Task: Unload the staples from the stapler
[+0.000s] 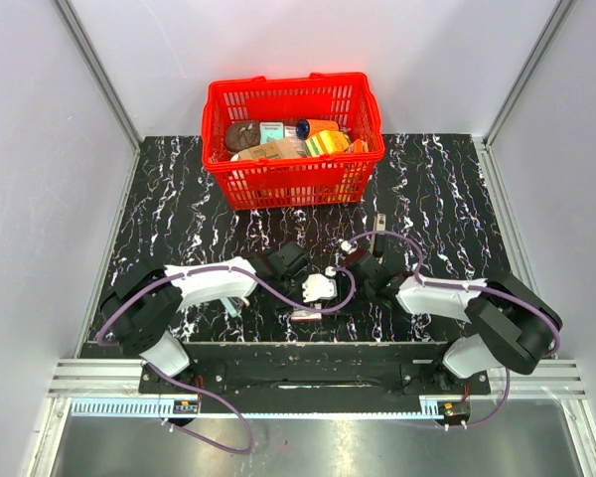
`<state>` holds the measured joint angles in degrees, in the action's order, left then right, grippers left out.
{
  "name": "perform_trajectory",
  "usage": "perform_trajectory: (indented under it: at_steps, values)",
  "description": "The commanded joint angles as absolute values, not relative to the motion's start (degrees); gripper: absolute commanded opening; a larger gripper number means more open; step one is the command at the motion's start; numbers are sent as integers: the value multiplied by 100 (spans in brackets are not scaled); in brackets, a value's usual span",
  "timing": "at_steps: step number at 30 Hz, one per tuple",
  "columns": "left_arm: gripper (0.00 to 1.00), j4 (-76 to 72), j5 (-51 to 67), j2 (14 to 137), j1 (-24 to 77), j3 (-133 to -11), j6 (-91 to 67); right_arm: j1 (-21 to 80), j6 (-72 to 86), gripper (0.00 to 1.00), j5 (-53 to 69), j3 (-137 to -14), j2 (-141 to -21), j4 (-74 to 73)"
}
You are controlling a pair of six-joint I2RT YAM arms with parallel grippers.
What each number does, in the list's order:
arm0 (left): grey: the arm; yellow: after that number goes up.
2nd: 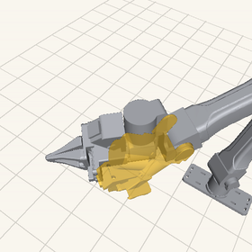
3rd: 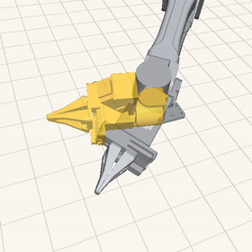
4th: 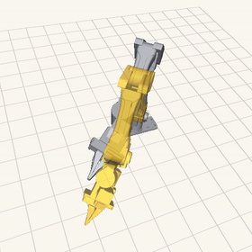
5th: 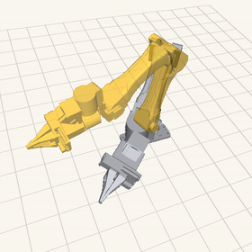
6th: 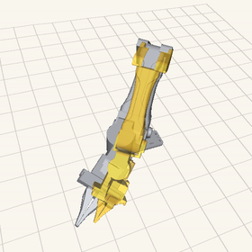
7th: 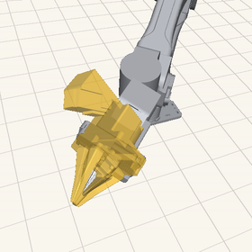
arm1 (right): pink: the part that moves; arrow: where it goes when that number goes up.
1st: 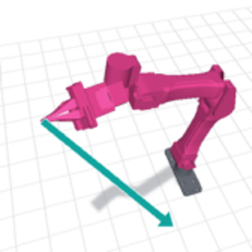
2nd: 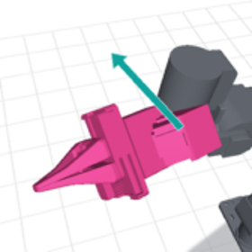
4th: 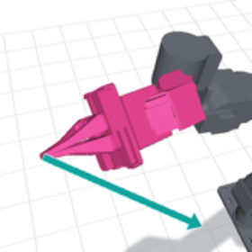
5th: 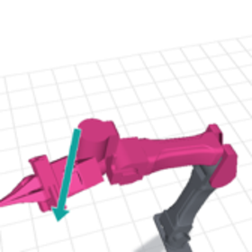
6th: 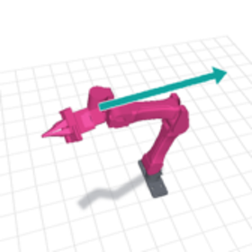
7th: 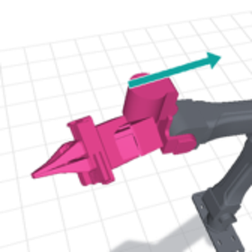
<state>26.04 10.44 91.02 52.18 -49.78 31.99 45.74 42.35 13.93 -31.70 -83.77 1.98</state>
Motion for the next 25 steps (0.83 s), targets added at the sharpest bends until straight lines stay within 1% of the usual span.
perform_trajectory:
  at_steps: [1, 4, 6, 7, 8, 9, 12, 14, 15, 19, 25]
  values:
    - [48, 2495, 923, 9053, 5247, -4957, 3278, 4597, 4078, 13, 1116, -3243, -8051, -290]
    - [51, 2855, 940, 8913, 5151, -5193, 3243, 4588, 4061, 21, 1055, -3287, -7998, -404]
    - [57, 3145, 975, 8702, 5028, -5439, 3234, 4562, 4052, 33, 1002, -3331, -7919, -492]
    - [60, 3320, 1010, 8623, 4940, -5571, 3243, 4553, 4008, 40, 950, -3366, -7849, -536]
    - [69, 3479, 1037, 8509, 4844, -5738, 3252, 4544, 3990, 49, 871, -3392, -7779, -623]
    - [99, 3689, 1089, 8412, 4721, -5922, 3269, 4518, 3990, 56, 792, -3436, -7691, -720]
    - [99, 4235, 1247, 8096, 4299, -6493, 3261, 4421, 3833, 78, 607, -3682, -7401, -1089]
    - [99, 4507, 1388, 7920, 3974, -6897, 3200, 4377, 3718, 89, 475, -3953, -7287, -1422]
    - [99, 4613, 1458, 7832, 3790, -7047, 3130, 4368, 3657, 98, 388, -4103, -7234, -1546]
    - [99, 4851, 1669, 7463, 3148, -7470, 2910, 4324, 3402, 100, 220, -4894, -7251, -2178]
    - [99, 4817, 2161, 6690, 1989, -7155, 2514, 4324, 3077, 99, 27, -5737, -7172, -2706]
